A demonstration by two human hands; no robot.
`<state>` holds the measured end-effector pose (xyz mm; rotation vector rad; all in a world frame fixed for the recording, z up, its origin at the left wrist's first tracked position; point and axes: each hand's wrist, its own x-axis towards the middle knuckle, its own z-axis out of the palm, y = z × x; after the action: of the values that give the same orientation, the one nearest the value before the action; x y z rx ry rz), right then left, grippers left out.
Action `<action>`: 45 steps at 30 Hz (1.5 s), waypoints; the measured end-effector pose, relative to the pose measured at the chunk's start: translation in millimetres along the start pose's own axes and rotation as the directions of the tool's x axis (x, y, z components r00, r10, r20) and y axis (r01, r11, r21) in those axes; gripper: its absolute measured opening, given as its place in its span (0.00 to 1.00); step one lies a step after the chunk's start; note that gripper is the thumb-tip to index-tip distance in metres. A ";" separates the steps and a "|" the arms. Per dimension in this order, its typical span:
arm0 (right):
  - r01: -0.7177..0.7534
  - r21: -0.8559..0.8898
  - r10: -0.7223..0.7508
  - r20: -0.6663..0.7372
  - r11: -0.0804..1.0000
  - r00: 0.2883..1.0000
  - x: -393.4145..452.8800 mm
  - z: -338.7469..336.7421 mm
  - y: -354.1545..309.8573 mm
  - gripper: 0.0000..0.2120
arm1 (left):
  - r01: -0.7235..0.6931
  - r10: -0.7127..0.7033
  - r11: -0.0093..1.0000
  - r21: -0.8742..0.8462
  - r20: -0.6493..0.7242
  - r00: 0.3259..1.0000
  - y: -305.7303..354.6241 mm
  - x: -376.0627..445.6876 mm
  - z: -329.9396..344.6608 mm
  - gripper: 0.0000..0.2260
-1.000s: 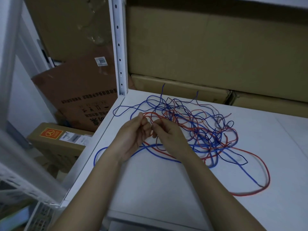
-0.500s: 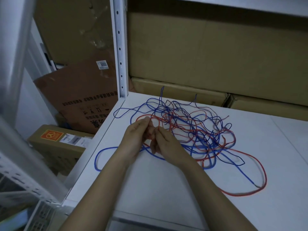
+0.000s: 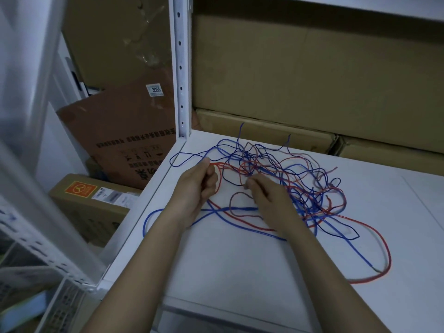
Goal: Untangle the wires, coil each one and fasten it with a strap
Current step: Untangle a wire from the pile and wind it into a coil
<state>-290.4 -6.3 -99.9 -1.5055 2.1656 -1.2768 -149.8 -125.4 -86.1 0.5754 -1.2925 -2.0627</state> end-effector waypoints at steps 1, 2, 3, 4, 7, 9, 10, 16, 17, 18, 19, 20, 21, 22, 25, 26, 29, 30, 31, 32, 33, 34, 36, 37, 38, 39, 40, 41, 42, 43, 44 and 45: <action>0.018 0.027 -0.016 -0.059 0.999 0.998 2.6 -2.5 -1.6 0.09 | 0.004 -0.004 1.000 0.002 0.018 1.000 0.4 -0.7 -0.5 0.17; 0.041 0.053 -0.034 -0.121 0.998 0.992 5.8 -3.5 -4.6 0.09 | 0.006 -0.006 1.000 -0.001 0.025 1.000 0.3 -1.1 0.1 0.17; 0.066 0.066 -0.054 -0.174 0.996 0.983 8.9 -2.8 -8.5 0.10 | 0.007 -0.007 1.000 -0.008 0.020 1.000 -0.1 -1.0 1.0 0.17; 0.091 0.059 -0.076 -0.212 0.994 0.974 11.6 -0.8 -12.4 0.10 | 0.007 -0.007 1.000 -0.018 0.006 1.000 -0.9 -0.9 2.1 0.18; 0.111 -0.121 -0.137 -0.227 0.986 0.964 15.4 9.4 -16.2 0.11 | 0.016 -0.016 0.995 -0.103 -0.004 1.000 -0.6 -1.8 5.4 0.19; 0.121 -0.295 -0.166 -0.131 0.948 0.977 13.7 17.9 -10.5 0.11 | 0.017 -0.013 0.979 -0.202 0.021 1.000 2.4 -2.6 6.7 0.19; 0.154 -0.335 -0.190 -0.076 0.930 0.979 11.8 22.0 -7.3 0.11 | 0.010 -0.006 0.975 -0.224 0.020 1.000 4.4 -2.6 7.1 0.18; 0.394 -0.455 -0.411 0.066 0.799 0.909 -5.0 31.8 -3.9 0.09 | -0.117 0.113 0.992 -0.049 -0.070 0.991 4.3 6.2 3.5 0.14; 0.414 -0.491 -0.438 0.072 0.766 0.896 -7.4 31.4 -3.3 0.09 | -0.128 0.130 0.991 0.026 -0.078 0.988 2.9 7.1 2.9 0.14; 0.438 -0.524 -0.467 0.085 0.730 0.880 -9.0 30.2 -2.3 0.09 | -0.138 0.145 0.987 0.086 -0.081 0.986 1.6 7.4 2.4 0.14; 0.464 -0.549 -0.496 0.101 0.695 0.862 -9.6 28.4 -1.6 0.08 | -0.148 0.158 0.981 0.124 -0.079 0.984 0.3 7.4 2.6 0.14; 0.489 -0.566 -0.523 0.116 0.664 0.844 -9.9 26.2 -1.4 0.08 | -0.160 0.172 0.976 0.147 -0.071 0.983 -0.8 7.3 2.7 0.14; 0.509 -0.578 -0.543 0.131 0.638 0.829 -9.2 23.9 -2.4 0.08 | -0.174 0.186 0.971 0.164 -0.057 0.981 -1.3 7.2 3.4 0.14; 0.526 -0.592 -0.558 0.149 0.611 0.816 -8.6 21.5 -4.0 0.08 | -0.186 0.197 0.965 0.182 -0.041 0.980 -1.7 7.2 4.4 0.14; 0.572 -0.637 -0.586 0.224 0.517 0.779 -6.4 15.4 -10.5 0.08 | -0.198 0.198 0.958 0.208 0.022 0.980 -3.6 7.6 12.5 0.14; 0.587 -0.640 -0.589 0.249 0.496 0.769 -5.2 13.8 -12.7 0.08 | -0.197 0.192 0.958 0.207 0.047 0.980 -4.3 7.8 15.7 0.14; 0.618 -0.631 -0.569 0.318 0.469 0.758 -1.8 8.7 -16.9 0.06 | -0.206 0.193 0.958 0.201 0.085 0.978 -4.1 8.9 22.4 0.14; 0.621 -0.629 -0.552 0.340 0.468 0.761 -1.6 7.4 -16.7 0.07 | -0.199 0.188 0.962 0.189 0.074 0.979 -2.7 9.6 22.7 0.14; 0.621 -0.623 -0.533 0.357 0.475 0.767 -1.5 6.5 -16.0 0.08 | -0.186 0.180 0.968 0.169 0.055 0.982 -0.7 10.7 22.3 0.14; 0.619 -0.616 -0.517 0.369 0.486 0.773 -2.1 6.0 -14.6 0.10 | -0.176 0.173 0.973 0.152 0.036 0.984 1.0 12.4 21.1 0.14; 0.619 -0.611 -0.510 0.373 0.493 0.775 -3.1 5.9 -13.5 0.12 | -0.173 0.172 0.974 0.143 0.025 0.985 2.6 14.1 20.1 0.14; 0.619 -0.609 -0.516 0.366 0.496 0.774 -3.9 6.2 -13.2 0.13 | -0.177 0.176 0.973 0.150 0.024 0.984 3.4 15.6 19.3 0.14; 0.631 -0.598 -0.574 0.321 0.494 0.753 -4.3 5.2 -13.9 0.13 | -0.194 0.188 0.962 0.193 0.046 0.981 2.0 17.4 18.8 0.14; 0.640 -0.590 -0.612 0.289 0.492 0.736 -3.6 3.9 -14.3 0.13 | -0.203 0.193 0.953 0.224 0.067 0.979 -0.2 17.6 18.6 0.13; 0.646 -0.585 -0.647 0.253 0.490 0.720 -2.3 2.2 -15.0 0.12 | -0.212 0.195 0.941 0.263 0.091 0.977 -2.6 17.3 17.8 0.12; 0.651 -0.586 -0.678 0.221 0.482 0.701 -0.6 -0.2 -15.8 0.11 | -0.220 0.194 0.926 0.306 0.114 0.974 -4.9 16.2 17.0 0.12; 0.656 -0.591 -0.707 0.193 0.470 0.681 1.7 -2.6 -16.9 0.09 | -0.227 0.190 0.905 0.360 0.135 0.972 -6.9 14.8 15.8 0.11; 0.662 -0.592 -0.733 0.168 0.460 0.659 4.2 -5.6 -17.7 0.07 | -0.237 0.188 0.874 0.424 0.154 0.970 -8.2 12.9 14.8 0.11; 0.666 -0.595 -0.755 0.144 0.450 0.639 6.9 -8.4 -18.5 0.04 | -0.246 0.185 0.835 0.492 0.169 0.968 -8.8 10.7 14.0 0.12; 0.656 -0.602 -0.768 0.107 0.455 0.631 9.8 -10.9 -19.7 0.03 | -0.245 0.172 0.800 0.547 0.182 0.968 -8.8 7.9 13.7 0.12; 0.626 -0.607 -0.761 0.053 0.490 0.647 12.9 -13.2 -20.3 0.06 | -0.229 0.142 0.784 0.577 0.192 0.971 -8.4 4.8 13.9 0.13; 0.577 -0.584 -0.721 -0.022 0.572 0.693 16.5 -15.4 -20.5 0.08 | -0.202 0.101 0.794 0.573 0.203 0.974 -7.8 1.0 14.4 0.14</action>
<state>-293.5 -14.2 -70.6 -2.7377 2.3292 -1.1102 -162.0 -114.4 -87.1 0.5462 -2.0370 -1.5743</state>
